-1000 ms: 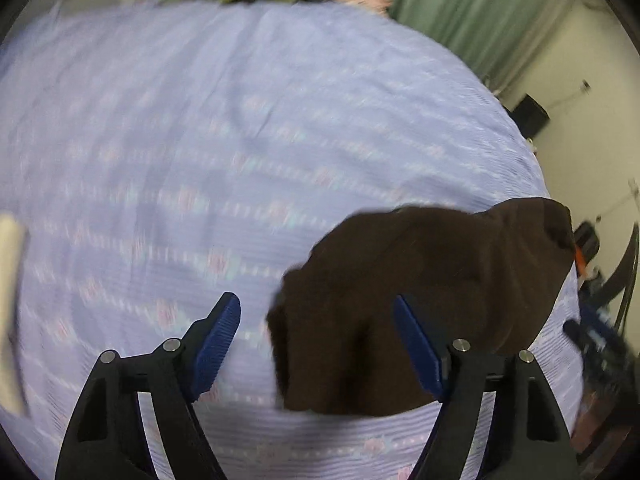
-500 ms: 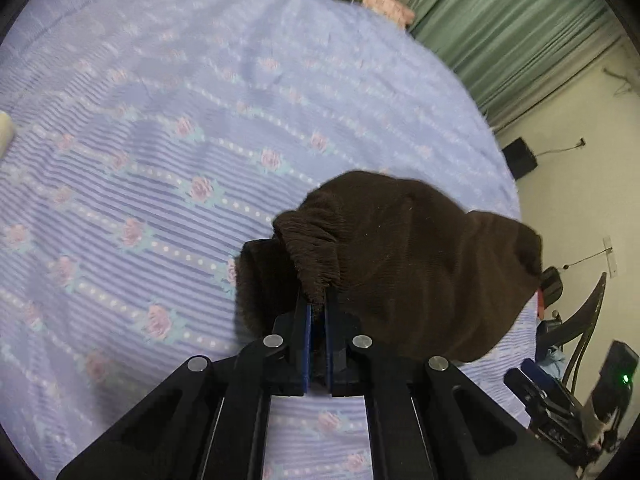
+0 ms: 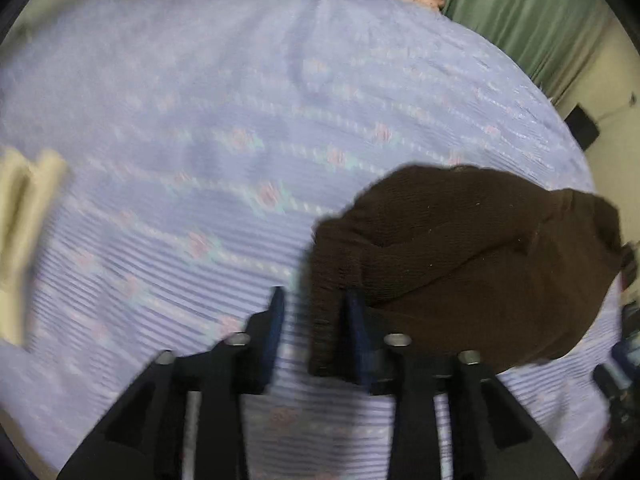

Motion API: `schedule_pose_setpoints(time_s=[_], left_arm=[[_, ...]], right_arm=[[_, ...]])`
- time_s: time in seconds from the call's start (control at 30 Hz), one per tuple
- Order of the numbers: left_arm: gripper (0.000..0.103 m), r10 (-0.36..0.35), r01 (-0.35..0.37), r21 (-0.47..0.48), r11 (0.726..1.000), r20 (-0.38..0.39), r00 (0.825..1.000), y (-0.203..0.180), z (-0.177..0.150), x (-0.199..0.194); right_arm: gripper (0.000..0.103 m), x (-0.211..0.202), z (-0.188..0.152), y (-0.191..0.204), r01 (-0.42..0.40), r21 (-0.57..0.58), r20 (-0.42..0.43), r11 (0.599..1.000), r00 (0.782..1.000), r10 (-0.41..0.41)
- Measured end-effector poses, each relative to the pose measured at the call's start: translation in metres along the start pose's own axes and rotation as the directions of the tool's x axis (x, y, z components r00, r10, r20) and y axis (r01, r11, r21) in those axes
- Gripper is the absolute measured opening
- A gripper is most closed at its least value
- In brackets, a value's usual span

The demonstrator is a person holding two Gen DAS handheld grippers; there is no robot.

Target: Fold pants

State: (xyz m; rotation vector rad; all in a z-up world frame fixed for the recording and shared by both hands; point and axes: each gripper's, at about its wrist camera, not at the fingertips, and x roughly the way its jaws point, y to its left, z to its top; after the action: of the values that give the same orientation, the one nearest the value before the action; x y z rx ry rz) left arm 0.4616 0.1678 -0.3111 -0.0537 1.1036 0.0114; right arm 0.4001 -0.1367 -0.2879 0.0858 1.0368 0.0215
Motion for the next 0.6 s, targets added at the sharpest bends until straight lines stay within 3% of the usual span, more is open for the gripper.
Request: schedule_pose_setpoints(time_s=[0.03,0.1,0.17,0.27,0.3,0.33,0.37,0.4,0.43,0.5,0.6], left_arm=[[0.059,0.036,-0.039,0.049,0.998,0.073,0.997,-0.006,-0.003,-0.021],[0.062,0.024,-0.058,0.169,0.984,0.200,0.980,-0.025,-0.011,-0.057],[0.062,-0.042,-0.038,0.319,0.947,0.239,0.970,-0.051,-0.021,-0.078],[0.062,-0.148,-0.025,0.567,0.823,0.258,0.955,-0.107,-0.047,-0.092],[0.062,-0.175,-0.049,0.654,0.755,0.272,0.946,-0.130,-0.060,-0.092],[0.061,-0.184,-0.073,0.697,0.713,0.287,0.940,-0.147,-0.070,-0.090],[0.055,-0.197,-0.094,0.740,0.666,0.295,0.935,-0.164,-0.080,-0.087],[0.051,-0.214,-0.115,0.793,0.599,0.297,0.930,-0.185,-0.095,-0.080],[0.043,-0.217,-0.132,0.818,0.559,0.299,0.929,-0.198,-0.103,-0.075],[0.041,-0.225,-0.174,0.866,0.470,0.308,0.925,-0.224,-0.125,-0.059],[0.036,-0.211,-0.216,0.897,0.386,0.314,0.926,-0.251,-0.143,-0.036]], right_arm=[[0.084,-0.004,0.000,-0.007,-0.012,0.006,0.008,1.000,1.000,0.012],[0.084,-0.008,-0.002,-0.017,-0.026,0.006,0.013,1.000,1.000,0.026],[0.080,-0.013,-0.004,-0.031,-0.025,0.006,0.006,1.000,1.000,0.025],[0.076,-0.020,-0.010,-0.055,-0.016,0.043,-0.016,0.999,1.000,0.017],[0.075,-0.025,-0.014,-0.065,-0.016,0.067,-0.021,0.998,1.000,0.017],[0.074,-0.028,-0.018,-0.073,-0.008,0.084,-0.028,0.996,1.000,0.010],[0.074,-0.030,-0.022,-0.080,0.004,0.098,-0.033,0.995,0.999,-0.001],[0.074,-0.032,-0.027,-0.086,0.016,0.113,-0.039,0.994,0.999,-0.012],[0.074,-0.033,-0.032,-0.093,0.023,0.124,-0.045,0.992,0.999,-0.018],[0.074,-0.034,-0.043,-0.106,0.034,0.158,-0.061,0.987,0.998,-0.025],[0.074,-0.032,-0.058,-0.121,0.039,0.195,-0.084,0.980,0.996,-0.023]])
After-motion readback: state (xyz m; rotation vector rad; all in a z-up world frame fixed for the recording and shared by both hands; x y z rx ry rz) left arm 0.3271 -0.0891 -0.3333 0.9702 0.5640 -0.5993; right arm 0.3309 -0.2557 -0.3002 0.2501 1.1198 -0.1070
